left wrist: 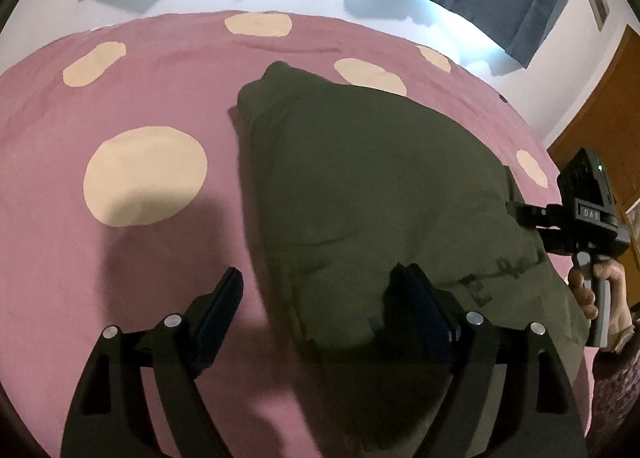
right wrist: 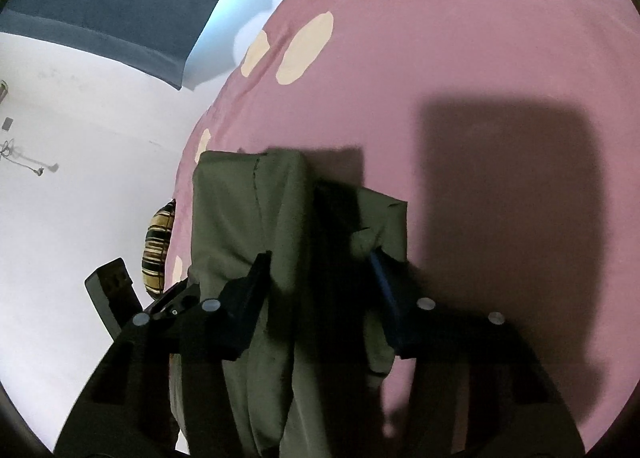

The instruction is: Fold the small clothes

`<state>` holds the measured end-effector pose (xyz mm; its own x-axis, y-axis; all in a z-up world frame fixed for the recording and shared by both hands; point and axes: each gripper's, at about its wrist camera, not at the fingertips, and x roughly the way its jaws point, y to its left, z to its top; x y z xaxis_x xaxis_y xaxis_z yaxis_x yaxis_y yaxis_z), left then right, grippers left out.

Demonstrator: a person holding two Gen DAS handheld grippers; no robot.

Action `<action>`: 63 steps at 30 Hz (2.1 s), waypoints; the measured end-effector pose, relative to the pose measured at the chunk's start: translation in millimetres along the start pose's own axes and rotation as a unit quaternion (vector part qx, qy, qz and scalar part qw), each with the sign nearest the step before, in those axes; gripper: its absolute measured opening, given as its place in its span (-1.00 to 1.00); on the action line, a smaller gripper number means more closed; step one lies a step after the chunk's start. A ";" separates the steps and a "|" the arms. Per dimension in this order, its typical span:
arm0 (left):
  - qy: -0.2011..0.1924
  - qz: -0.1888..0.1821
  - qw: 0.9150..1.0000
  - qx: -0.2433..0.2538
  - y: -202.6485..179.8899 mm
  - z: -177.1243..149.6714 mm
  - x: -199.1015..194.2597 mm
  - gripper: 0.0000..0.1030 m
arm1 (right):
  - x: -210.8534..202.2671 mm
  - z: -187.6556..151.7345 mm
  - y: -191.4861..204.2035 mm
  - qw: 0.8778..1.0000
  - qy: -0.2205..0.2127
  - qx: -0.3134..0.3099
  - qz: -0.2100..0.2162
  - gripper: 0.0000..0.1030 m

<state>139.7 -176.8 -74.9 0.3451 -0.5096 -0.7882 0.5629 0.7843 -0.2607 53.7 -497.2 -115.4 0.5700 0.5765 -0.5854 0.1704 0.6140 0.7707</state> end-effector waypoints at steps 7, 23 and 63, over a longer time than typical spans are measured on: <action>-0.007 0.012 1.000 0.015 -3.5 2.5 -0.7 0.60 | 2.3 -0.7 -1.3 1.000 -0.004 0.001 0.006 -0.11; -0.007 -0.027 1.000 -0.011 3.3 -2.7 -15.0 0.57 | -11.6 -6.3 3.2 1.000 -0.012 0.013 0.016 0.17; -0.021 -0.178 0.982 -0.064 8.1 -67.7 -72.3 0.60 | -73.5 -99.2 6.3 0.998 -0.022 -0.005 0.050 0.42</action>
<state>68.5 -109.7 -57.8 0.1765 -0.7711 -0.6117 0.5557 0.5910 -0.5847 -66.9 -482.3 -92.5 0.6194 0.6109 -0.4931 0.1031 0.5594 0.8225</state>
